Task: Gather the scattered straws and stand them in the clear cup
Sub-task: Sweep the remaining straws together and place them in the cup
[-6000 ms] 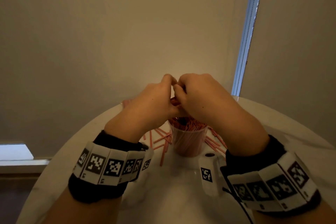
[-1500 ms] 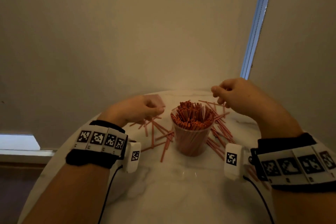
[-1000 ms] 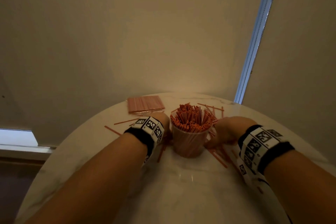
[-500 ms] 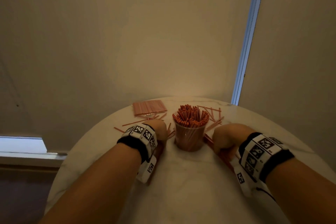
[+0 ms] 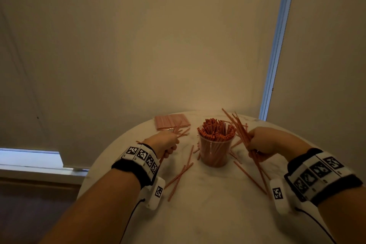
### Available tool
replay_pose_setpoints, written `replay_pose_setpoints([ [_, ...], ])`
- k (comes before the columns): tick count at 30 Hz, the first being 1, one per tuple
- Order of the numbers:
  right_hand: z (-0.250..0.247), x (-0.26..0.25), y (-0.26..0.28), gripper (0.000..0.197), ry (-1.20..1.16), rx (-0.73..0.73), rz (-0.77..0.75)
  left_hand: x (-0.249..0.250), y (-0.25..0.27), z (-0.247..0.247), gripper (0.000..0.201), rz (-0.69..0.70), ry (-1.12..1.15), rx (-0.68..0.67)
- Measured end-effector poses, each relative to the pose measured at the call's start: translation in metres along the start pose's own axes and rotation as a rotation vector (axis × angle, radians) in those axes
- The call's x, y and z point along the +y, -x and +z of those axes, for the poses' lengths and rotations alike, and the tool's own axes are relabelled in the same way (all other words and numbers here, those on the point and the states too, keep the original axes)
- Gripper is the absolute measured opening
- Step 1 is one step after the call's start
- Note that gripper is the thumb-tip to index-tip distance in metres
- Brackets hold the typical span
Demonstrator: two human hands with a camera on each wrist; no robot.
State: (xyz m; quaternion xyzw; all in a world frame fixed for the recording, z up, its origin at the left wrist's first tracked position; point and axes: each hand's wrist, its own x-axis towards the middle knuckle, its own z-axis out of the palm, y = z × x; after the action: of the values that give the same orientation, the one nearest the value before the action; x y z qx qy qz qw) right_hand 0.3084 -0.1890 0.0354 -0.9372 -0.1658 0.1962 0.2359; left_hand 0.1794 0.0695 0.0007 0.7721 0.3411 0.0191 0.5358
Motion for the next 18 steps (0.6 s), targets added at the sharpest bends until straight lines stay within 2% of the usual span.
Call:
replay_pose_setpoints([
  [2,-0.005,-0.001,0.002,0.009,-0.06,0.034,-0.041,-0.002,-0.002,-0.001,0.021,0.018,0.012,0.019],
  [5,-0.011,-0.003,0.006,0.005,-0.103,0.1,-0.104,-0.005,-0.006,-0.004,0.017,0.045,0.027,0.029],
  [10,-0.02,-0.012,0.014,0.004,-0.165,0.19,-0.23,-0.001,-0.006,-0.008,0.019,0.078,0.285,-0.013],
  [14,-0.021,-0.027,0.022,0.004,-0.191,0.22,-0.332,0.019,0.001,-0.006,0.022,0.118,0.499,-0.014],
  [16,-0.019,-0.038,0.026,0.003,-0.186,0.219,-0.37,0.034,0.009,-0.001,0.023,0.169,0.54,-0.051],
  [18,-0.017,-0.051,0.03,0.003,-0.185,0.208,-0.404,0.05,0.019,0.005,0.033,0.244,0.527,-0.081],
])
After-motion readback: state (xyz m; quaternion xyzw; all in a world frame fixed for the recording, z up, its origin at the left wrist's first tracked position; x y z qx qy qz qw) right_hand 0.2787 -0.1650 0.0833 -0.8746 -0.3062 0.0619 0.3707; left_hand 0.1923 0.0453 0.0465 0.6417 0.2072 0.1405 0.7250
